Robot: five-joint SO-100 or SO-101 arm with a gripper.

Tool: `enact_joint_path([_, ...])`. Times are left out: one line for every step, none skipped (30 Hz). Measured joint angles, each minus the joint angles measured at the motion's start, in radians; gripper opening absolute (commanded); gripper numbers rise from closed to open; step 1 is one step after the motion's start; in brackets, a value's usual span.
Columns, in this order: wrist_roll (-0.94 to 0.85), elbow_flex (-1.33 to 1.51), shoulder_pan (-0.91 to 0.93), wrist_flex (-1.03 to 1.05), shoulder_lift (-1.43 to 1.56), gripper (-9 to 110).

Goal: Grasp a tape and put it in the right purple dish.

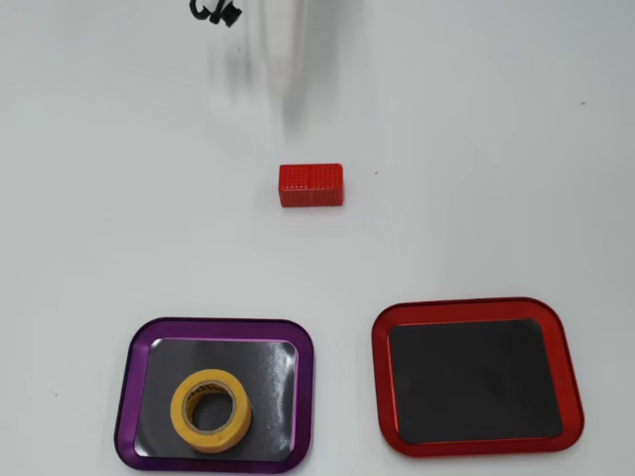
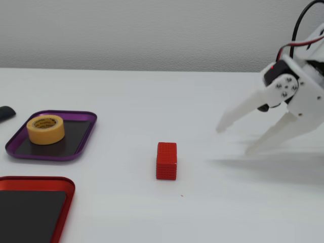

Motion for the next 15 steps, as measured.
enact_joint_path([-0.005, 0.023, 0.0, -0.002, 0.0, 18])
enact_joint_path([0.003, 0.046, -0.002, -0.002, 0.0, 18])
enact_joint_path([0.006, 0.063, 0.0, -0.005, 0.0, 18])
enact_joint_path([0.005, 0.071, -0.003, -0.003, 0.0, 18])
enact_joint_path([0.008, 0.075, -0.002, -0.003, 0.0, 18])
enact_joint_path([0.028, 0.078, -0.003, -0.003, 0.0, 17])
enact_joint_path([0.052, 0.08, -0.003, -0.003, 0.0, 15])
enact_joint_path([0.077, 0.081, -0.003, -0.003, 0.0, 13])
enact_joint_path([0.1, 0.081, -0.003, -0.003, 0.0, 9])
enact_joint_path([0.121, 0.081, -0.003, -0.003, 0.0, 4])
enact_joint_path([0.132, 0.081, -0.003, -0.003, 0.0, -1])
enact_joint_path([0.135, 0.081, -0.003, -0.003, 0.0, -1])
enact_joint_path([0.14, 0.081, -0.003, -0.003, 0.0, 0])
enact_joint_path([0.143, 0.081, -0.003, -0.003, 0.0, 0])
enact_joint_path([0.143, 0.081, -0.003, -0.003, 0.0, -1])
